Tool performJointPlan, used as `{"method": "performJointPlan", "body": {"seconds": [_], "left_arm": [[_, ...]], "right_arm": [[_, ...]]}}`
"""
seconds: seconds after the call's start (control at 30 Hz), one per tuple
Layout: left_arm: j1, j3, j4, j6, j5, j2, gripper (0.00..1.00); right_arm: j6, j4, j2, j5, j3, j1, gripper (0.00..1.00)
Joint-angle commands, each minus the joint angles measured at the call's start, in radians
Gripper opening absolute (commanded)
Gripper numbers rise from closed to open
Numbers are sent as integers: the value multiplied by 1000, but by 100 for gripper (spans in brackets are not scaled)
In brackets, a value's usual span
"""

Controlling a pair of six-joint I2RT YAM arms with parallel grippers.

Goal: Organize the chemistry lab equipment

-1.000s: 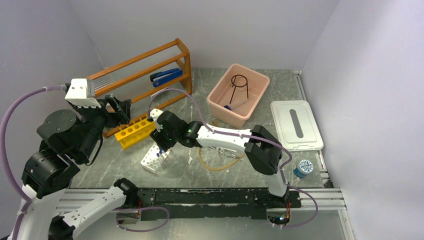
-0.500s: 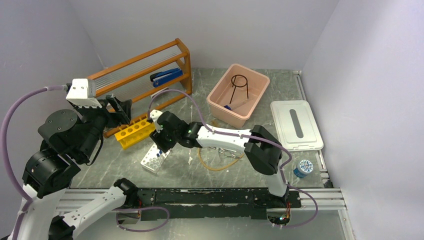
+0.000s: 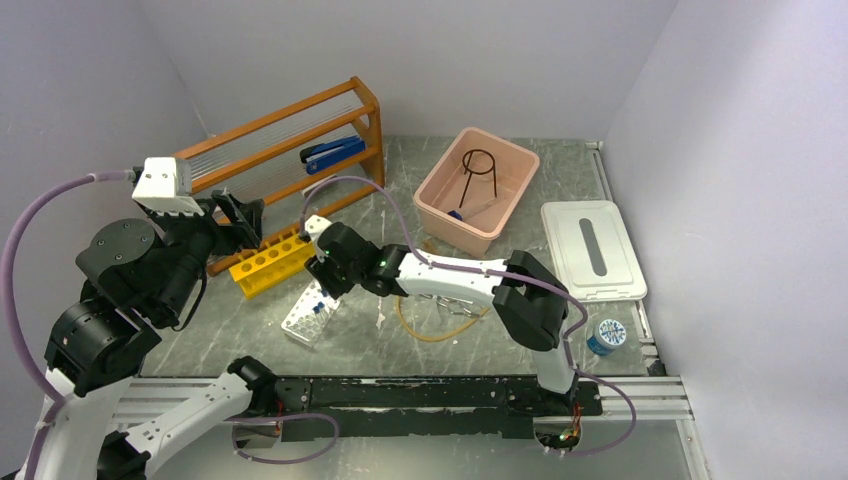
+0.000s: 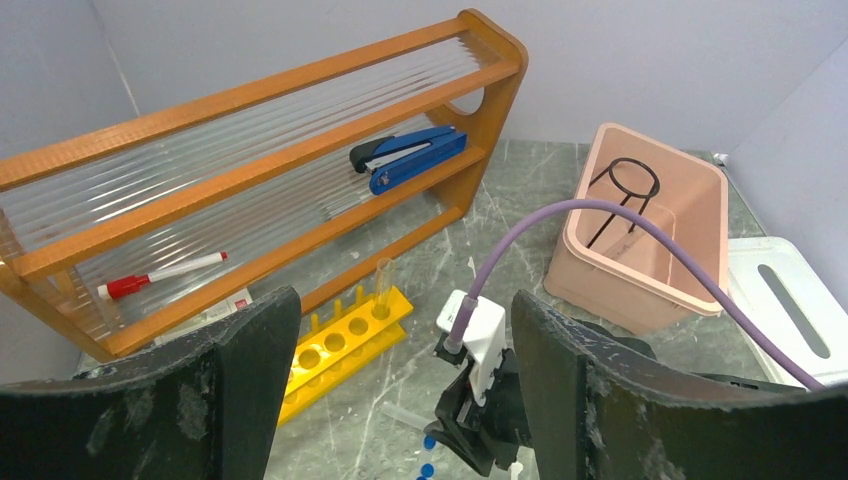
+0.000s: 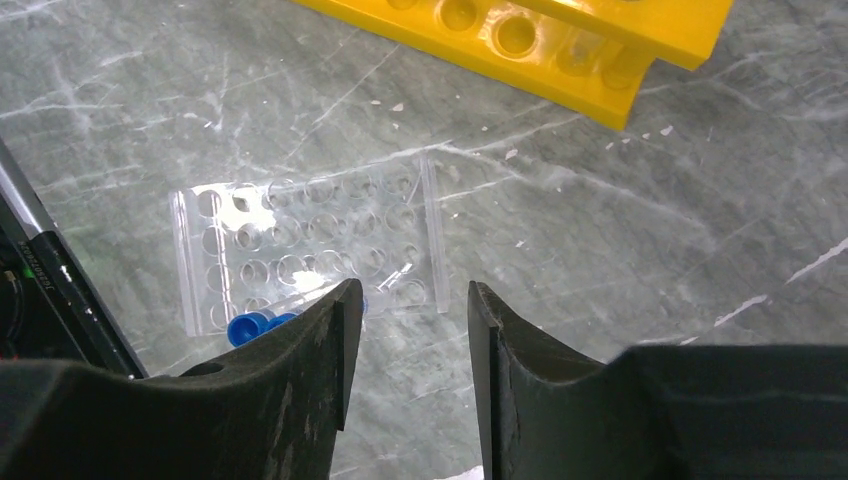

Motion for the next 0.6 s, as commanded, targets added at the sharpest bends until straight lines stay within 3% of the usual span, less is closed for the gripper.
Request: {"method": "performJointPlan", "body": {"seconds": [0.0,0.3,0.57], "left_arm": [[4,-11,11,-7,14,-2,81],[4,-14,8,-10,15,-2,81],[4,-16,5,-13,18,-2,81]], "right_arm": [[-10,-7,-35,16,-37,-8,45],[-35,46,-73,-68,-92,-8,45],[-50,-2,-38,-127,-33,-8,47]]}}
